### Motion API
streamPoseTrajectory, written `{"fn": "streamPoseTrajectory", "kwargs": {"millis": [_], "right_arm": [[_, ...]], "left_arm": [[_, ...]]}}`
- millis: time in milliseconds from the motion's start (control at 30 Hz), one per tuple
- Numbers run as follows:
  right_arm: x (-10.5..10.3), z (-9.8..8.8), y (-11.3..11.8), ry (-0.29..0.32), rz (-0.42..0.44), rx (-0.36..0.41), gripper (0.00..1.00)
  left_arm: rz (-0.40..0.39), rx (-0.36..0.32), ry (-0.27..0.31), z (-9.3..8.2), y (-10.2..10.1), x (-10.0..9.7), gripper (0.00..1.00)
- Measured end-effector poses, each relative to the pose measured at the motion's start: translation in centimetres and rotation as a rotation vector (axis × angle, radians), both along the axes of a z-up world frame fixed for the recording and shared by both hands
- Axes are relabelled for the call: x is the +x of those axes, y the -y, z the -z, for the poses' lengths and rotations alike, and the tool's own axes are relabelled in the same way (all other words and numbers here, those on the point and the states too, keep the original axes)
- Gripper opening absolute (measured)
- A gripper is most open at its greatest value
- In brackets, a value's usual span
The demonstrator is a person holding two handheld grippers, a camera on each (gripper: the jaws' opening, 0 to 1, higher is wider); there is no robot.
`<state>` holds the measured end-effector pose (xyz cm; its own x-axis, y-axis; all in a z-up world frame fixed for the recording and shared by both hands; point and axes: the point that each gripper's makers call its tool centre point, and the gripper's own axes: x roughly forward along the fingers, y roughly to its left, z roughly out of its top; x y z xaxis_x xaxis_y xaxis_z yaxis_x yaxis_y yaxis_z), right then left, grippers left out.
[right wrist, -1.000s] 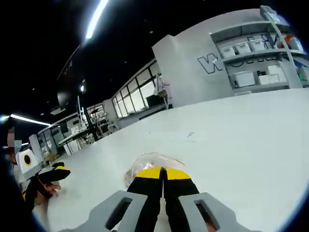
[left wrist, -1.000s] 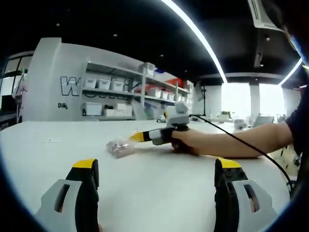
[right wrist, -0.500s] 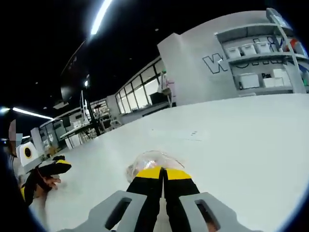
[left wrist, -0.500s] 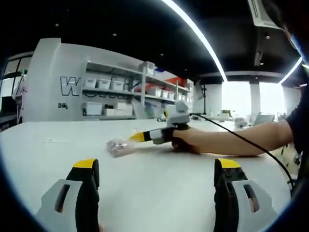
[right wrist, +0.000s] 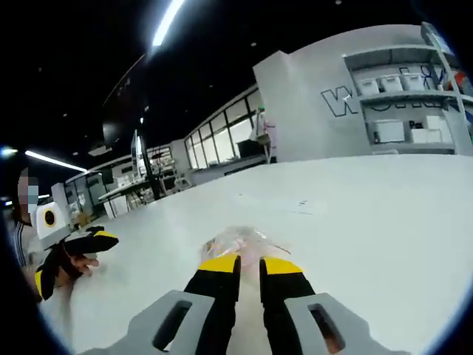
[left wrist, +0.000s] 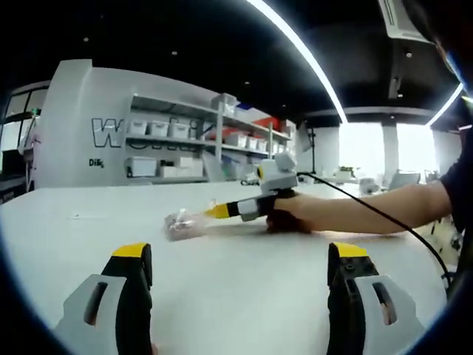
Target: Open the resealable bag by pulling the two sides of the seal apart until the entire bag opening is separated and visibly accessible.
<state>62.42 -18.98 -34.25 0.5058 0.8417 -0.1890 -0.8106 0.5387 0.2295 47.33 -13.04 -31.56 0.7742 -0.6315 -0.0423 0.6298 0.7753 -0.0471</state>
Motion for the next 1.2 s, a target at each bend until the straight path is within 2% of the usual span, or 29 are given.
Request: {"fn": "streamPoseTrajectory", "kwargs": {"millis": [533, 700, 867, 1200], "right_arm": [[-2.6, -0.3, 1.7, 0.025, -0.023, 0.003, 0.07], [-4.7, -0.5, 2.5, 0.048, -0.041, 0.004, 0.09], [-6.5, -0.7, 3.3, 0.056, -0.06, 0.012, 0.16], [-8.2, -0.8, 4.8, 0.067, -0.029, 0.015, 0.15]], "left_arm": [[-0.009, 0.007, 0.006, 0.0, -0.1, 0.1, 0.98], [-0.015, 0.006, 0.008, 0.0, -0.2, 0.1, 0.98], [-0.014, 0.003, 0.01, 0.0, -0.1, 0.0, 0.98], [-0.014, 0.004, 0.005, 0.1, 0.0, 0.0, 0.97]]}}
